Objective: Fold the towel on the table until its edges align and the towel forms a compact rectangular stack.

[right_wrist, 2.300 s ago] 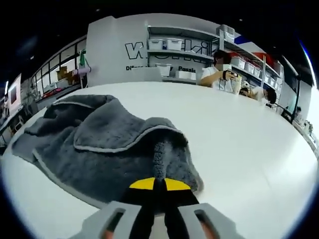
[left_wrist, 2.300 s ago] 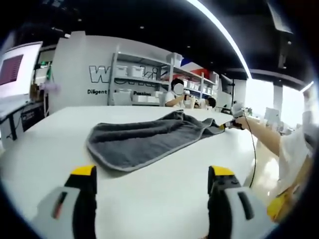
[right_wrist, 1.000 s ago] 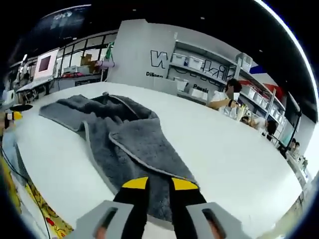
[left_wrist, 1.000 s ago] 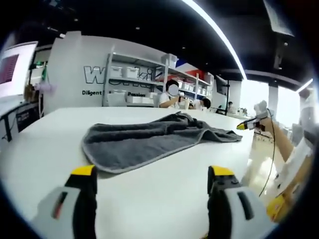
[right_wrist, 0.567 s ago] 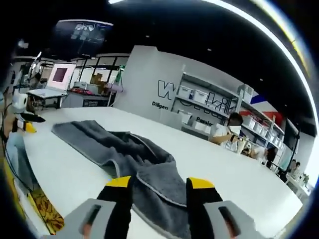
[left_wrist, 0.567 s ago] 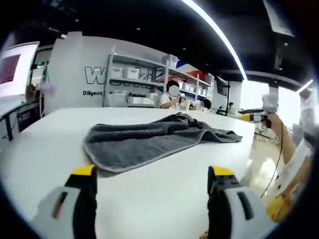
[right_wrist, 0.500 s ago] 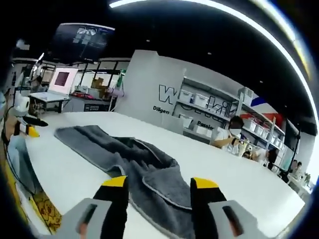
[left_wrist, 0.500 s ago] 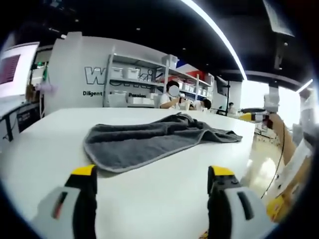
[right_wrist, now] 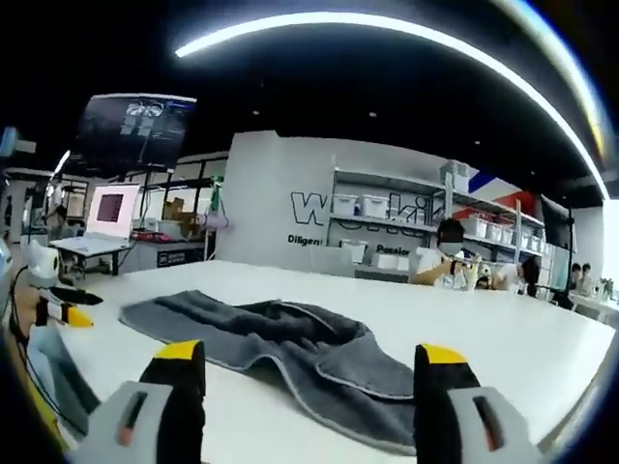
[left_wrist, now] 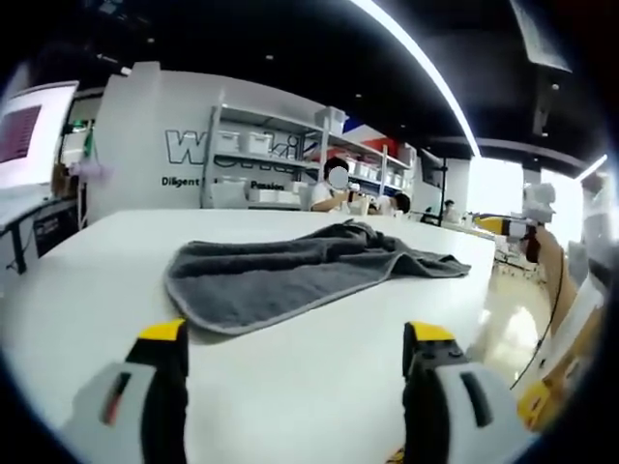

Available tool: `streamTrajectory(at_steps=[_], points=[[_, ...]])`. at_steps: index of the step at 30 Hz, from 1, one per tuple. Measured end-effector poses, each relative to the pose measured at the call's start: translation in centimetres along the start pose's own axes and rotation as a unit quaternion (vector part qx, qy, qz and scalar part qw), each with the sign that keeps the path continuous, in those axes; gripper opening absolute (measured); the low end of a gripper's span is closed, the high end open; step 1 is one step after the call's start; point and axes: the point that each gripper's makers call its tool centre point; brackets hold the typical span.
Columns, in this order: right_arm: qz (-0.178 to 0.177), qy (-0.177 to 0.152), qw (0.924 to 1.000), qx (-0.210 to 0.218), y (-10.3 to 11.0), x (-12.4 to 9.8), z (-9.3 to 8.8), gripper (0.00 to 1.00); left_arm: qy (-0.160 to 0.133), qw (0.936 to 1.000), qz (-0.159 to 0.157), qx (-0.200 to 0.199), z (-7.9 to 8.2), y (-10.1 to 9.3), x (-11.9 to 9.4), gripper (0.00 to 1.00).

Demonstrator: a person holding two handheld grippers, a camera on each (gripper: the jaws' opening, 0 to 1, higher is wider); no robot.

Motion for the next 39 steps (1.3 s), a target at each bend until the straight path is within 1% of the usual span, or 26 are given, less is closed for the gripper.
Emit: streamTrajectory(at_steps=[6,12,16,17,19,20,22,23,24,25,26,27,28,29,31,32,33,35,37,39], points=[[0.001,0.022,0.9995,0.024,0.4,0.0,-2.0,0.99,0.004,1.0000,-0.002,0.002,-0.1,-0.1,0.0,0.97],[0.002,0.034,0.9987,0.038,0.7,-0.2,-3.1,0.99,0.006,1.0000,-0.004,0.004,-0.2,-0.2,0.0,0.97],[0.004,0.036,0.9989,0.031,0.5,0.2,-2.8,0.99,0.005,1.0000,-0.005,0.004,-0.1,-0.3,0.1,0.97],[0.003,0.034,0.9991,0.024,0.1,0.3,-2.5,0.98,0.005,1.0000,-0.005,0.004,-0.2,-0.3,0.1,0.97],[-0.002,0.030,0.9995,-0.010,-0.8,0.8,-1.4,0.95,0.005,1.0000,-0.006,0.004,-0.2,-0.4,0.1,0.97],[-0.012,0.026,0.9992,-0.027,-1.5,1.3,-0.6,0.94,0.005,1.0000,-0.007,0.004,-0.2,-0.4,0.1,0.97],[-0.015,0.025,0.9979,-0.057,-2.6,2.1,0.7,0.91,0.005,1.0000,-0.008,0.003,-0.2,-0.5,0.1,0.97],[-0.018,0.025,0.9976,-0.062,-2.9,2.3,1.1,0.89,0.005,0.9999,-0.009,0.003,-0.3,-0.5,0.1,0.97],[-0.020,0.026,0.9959,-0.084,-3.6,3.0,2.0,0.88,0.004,0.9999,-0.009,0.002,-0.3,-0.6,0.1,0.97],[-0.027,0.027,0.9944,-0.098,-4.3,3.5,2.6,0.87,0.004,0.9999,-0.010,0.002,-0.3,-0.6,0.1,0.97],[-0.031,0.029,0.9938,-0.102,-4.6,3.7,2.8,0.85,0.003,0.9999,-0.010,0.002,-0.3,-0.6,0.1,0.97],[-0.040,0.039,0.9906,-0.125,-5.5,4.5,3.3,0.84,0.003,0.9999,-0.011,0.001,-0.3,-0.7,0.1,0.97],[-0.041,0.043,0.9882,-0.141,-6.0,5.2,3.6,0.84,0.003,0.9999,-0.011,0.000,-0.3,-0.7,0.1,0.97],[-0.042,0.047,0.9880,-0.141,-6.4,6.2,3.8,0.83,0.003,0.9999,-0.012,0.000,-0.4,-0.8,0.1,0.97],[-0.031,0.070,0.9859,-0.149,-6.9,7.5,3.6,0.81,0.004,0.9999,-0.012,0.000,-0.4,-0.8,0.1,0.97],[-0.031,0.071,0.9861,-0.147,-7.1,8.0,3.6,0.80,0.004,0.9999,-0.011,0.000,-0.4,-0.8,0.1,0.97],[-0.029,0.078,0.9855,-0.148,-7.4,9.0,3.4,0.78,0.003,0.9999,-0.011,-0.001,-0.4,-0.8,0.0,0.97],[-0.021,0.098,0.9824,-0.158,-7.7,10.4,2.6,0.76,0.002,1.0000,-0.009,-0.001,-0.4,-0.7,-0.1,0.97],[-0.014,0.109,0.9819,-0.154,-7.6,11.5,1.8,0.75,0.002,1.0000,-0.008,-0.002,-0.4,-0.7,-0.1,0.97],[-0.002,0.129,0.9804,-0.149,-7.2,12.8,0.2,0.72,0.003,1.0000,-0.008,-0.002,-0.4,-0.7,-0.1,0.97]])
Point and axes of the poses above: the point that each gripper's makers call its tool centre point, and the gripper's own axes: x roughly forward along the fingers, y roughly to its left, z roughly out of its top, and after that the axes turned 1 degree about -z, right-handed
